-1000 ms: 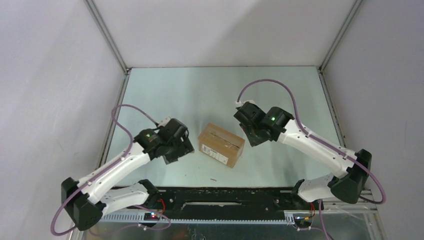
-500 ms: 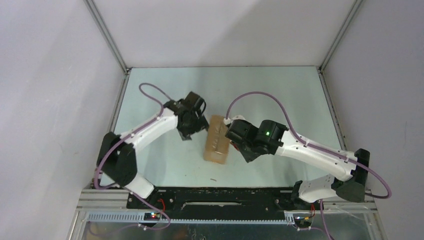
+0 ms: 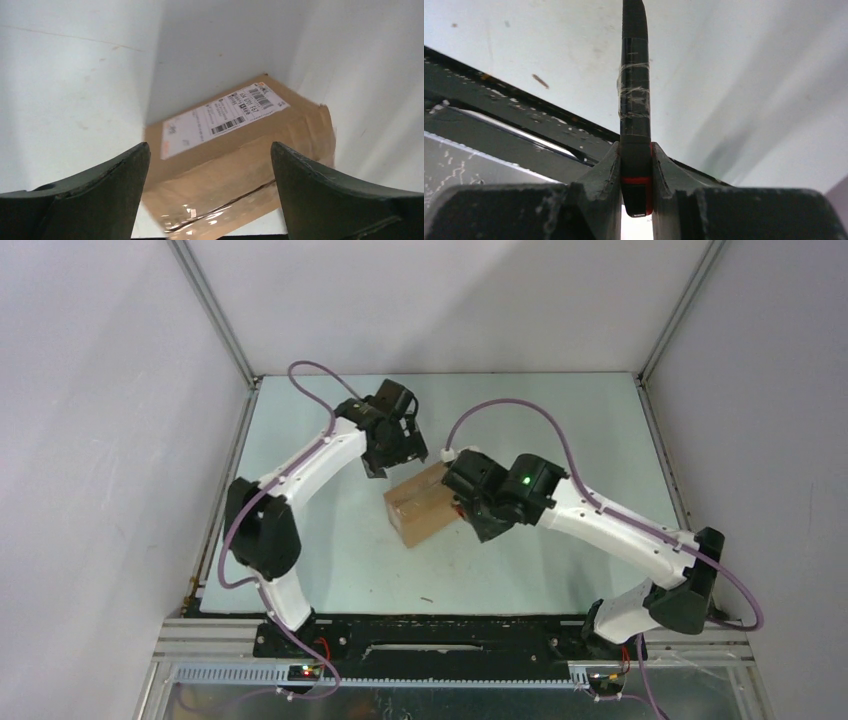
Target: Unpack the express box
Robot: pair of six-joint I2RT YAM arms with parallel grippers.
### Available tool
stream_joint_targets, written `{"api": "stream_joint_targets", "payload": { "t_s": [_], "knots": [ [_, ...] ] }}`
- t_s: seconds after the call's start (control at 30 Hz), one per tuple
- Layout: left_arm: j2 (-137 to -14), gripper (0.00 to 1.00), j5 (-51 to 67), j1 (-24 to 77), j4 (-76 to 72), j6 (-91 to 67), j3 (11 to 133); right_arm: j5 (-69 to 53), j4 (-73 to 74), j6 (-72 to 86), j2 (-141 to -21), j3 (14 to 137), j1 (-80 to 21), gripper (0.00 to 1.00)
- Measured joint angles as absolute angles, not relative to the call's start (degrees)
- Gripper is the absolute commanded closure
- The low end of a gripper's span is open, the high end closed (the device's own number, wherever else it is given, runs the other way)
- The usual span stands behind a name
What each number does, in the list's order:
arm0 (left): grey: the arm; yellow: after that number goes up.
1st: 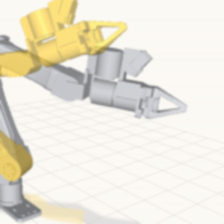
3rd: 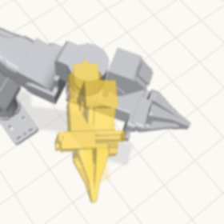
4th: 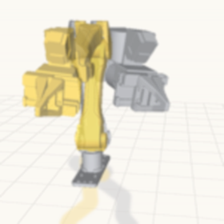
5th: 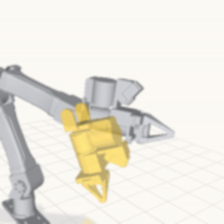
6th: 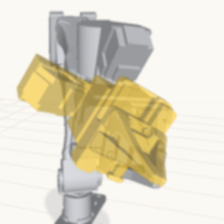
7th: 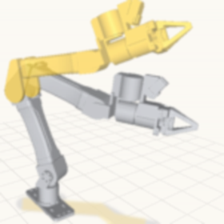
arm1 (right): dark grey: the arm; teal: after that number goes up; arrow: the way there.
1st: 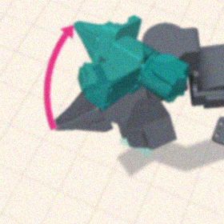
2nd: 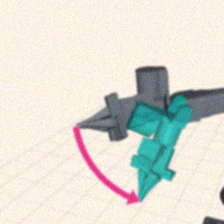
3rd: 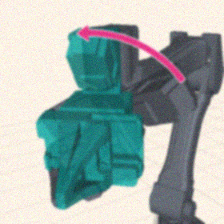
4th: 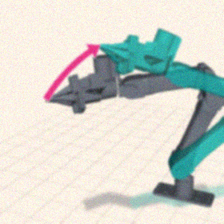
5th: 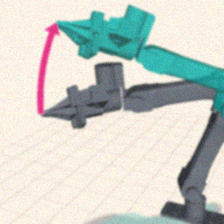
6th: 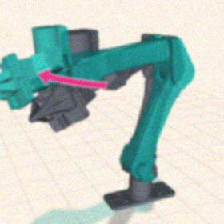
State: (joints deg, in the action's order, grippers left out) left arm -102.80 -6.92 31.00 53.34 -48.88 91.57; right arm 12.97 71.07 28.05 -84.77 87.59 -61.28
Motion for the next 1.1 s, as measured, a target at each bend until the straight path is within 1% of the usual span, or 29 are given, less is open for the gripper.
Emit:
{"api": "stream_joint_targets", "payload": {
  "t_s": [0.1,0.23,0.3,0.37,0.47,0.53,0.67,0.73,0.83,0.9,1.03,1.1],
  "knots": [
    [-97.5,0.06,-8.5,29.3,54.4,-48.3,88.8,13.9,74.1,27.7,-82.5,87.6,-59.3,1.00],
    [-88.0,0.07,-9.3,28.2,55.0,-48.0,83.3,13.6,77.8,27.4,-78.1,90.4,-60.1,1.00],
    [-84.1,0.07,-9.2,29.0,54.7,-48.1,79.4,14.1,77.9,26.3,-77.1,92.5,-59.3,1.00],
    [-81.1,0.07,-8.9,30.9,54.8,-48.7,75.2,15.6,76.9,24.8,-77.0,93.9,-56.1,1.00],
    [-77.8,0.07,-8.4,36.1,55.4,-50.7,69.4,18.7,74.3,22.5,-79.4,94.1,-50.5,1.00],
    [-76.2,0.08,-7.7,40.1,55.4,-52.2,66.4,21.0,71.9,20.8,-83.1,94.1,-47.6,1.00],
    [-72.3,0.08,-5.5,46.5,55.1,-55.7,61.5,22.3,66.2,17.6,-90.4,94.1,-44.4,1.00],
    [-71.4,0.06,-5.1,48.8,54.8,-57.2,60.8,21.6,63.8,16.6,-94.2,95.5,-42.3,1.00],
    [-72.0,0.02,-4.4,51.7,53.4,-59.4,60.8,20.0,59.5,15.1,-98.7,98.9,-39.4,1.00],
    [-73.5,0.01,-4.3,53.1,52.1,-60.5,60.8,19.1,57.1,14.0,-100.5,101.2,-38.3,1.00],
    [-78.9,0.00,-4.1,54.2,47.9,-62.1,60.6,17.6,56.8,12.6,-107.1,113.2,-38.4,1.00],
    [-80.9,0.00,-4.1,54.2,46.1,-63.0,60.1,17.5,55.2,12.2,-108.8,115.4,-39.2,1.00]
  ]
}}
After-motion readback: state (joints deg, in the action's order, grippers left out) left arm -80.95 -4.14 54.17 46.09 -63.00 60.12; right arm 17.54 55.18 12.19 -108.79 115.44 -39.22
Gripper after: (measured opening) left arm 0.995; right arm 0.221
